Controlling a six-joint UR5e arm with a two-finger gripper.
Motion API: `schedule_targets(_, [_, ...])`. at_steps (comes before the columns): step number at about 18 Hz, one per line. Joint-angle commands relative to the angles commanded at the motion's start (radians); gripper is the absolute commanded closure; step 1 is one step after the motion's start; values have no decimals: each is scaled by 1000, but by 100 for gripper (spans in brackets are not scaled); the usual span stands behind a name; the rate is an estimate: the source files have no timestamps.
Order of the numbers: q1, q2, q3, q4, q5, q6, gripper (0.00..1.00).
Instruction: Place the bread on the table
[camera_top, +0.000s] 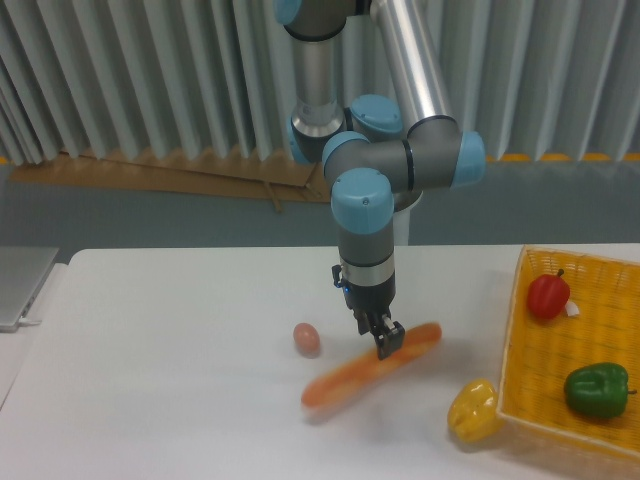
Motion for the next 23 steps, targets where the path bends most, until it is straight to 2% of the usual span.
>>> schedule_targets(9, [-2,40,2,2,2,3,0])
schedule_targets(14, [3,86,6,-15,15,112,0])
schedule_targets(19, [6,144,17,-170,14,146,0])
schedule_targets(21, [2,172,17,-219,14,158,0])
schedule_targets(23, [-3,195,15,-236,15,164,0])
